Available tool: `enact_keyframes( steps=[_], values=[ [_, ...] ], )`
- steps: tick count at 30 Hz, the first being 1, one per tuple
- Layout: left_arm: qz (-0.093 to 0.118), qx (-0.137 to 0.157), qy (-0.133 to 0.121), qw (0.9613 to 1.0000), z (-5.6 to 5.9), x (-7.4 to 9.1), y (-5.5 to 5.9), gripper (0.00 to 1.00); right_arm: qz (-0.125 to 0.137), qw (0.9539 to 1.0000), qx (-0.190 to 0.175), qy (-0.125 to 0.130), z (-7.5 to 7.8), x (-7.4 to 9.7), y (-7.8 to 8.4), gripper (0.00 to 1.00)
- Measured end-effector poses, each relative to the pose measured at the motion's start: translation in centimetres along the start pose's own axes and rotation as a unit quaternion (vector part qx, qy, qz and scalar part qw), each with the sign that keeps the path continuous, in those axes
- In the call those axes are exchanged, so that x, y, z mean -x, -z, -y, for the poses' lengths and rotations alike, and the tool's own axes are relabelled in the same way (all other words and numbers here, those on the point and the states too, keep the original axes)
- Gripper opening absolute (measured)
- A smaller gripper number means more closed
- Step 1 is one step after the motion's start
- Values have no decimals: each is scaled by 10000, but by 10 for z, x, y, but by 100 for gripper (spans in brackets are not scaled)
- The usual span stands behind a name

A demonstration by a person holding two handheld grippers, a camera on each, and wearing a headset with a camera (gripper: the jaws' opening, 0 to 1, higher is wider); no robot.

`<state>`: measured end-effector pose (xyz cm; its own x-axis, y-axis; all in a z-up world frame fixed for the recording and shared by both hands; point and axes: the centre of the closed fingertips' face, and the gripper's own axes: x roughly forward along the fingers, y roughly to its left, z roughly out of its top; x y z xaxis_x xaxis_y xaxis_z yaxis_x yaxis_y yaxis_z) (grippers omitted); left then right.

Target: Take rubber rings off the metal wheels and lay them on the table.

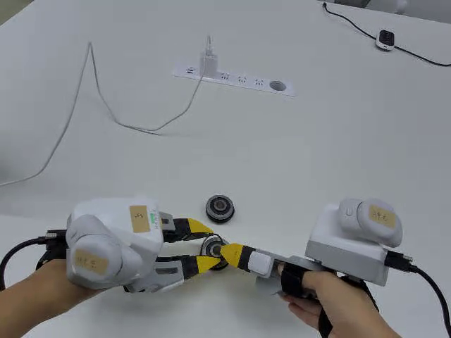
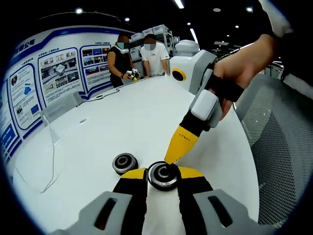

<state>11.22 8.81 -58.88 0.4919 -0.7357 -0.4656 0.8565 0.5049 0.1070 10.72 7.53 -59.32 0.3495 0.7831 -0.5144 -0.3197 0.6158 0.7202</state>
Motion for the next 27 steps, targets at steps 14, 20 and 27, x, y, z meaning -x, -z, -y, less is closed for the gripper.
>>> enact_keyframes(
  steps=[14,20,27],
  values=[
    [52,302,-322,9990,-16,24,4,31,-114,9997,30,-207,-15,-2,9,1],
    [154,427,-446,9980,-20,31,0,39,-44,9990,-60,-434,-29,4,3,1],
    [327,502,-693,9958,-30,37,-9,44,280,9991,-132,-274,-10,22,-23,1]
  ],
)
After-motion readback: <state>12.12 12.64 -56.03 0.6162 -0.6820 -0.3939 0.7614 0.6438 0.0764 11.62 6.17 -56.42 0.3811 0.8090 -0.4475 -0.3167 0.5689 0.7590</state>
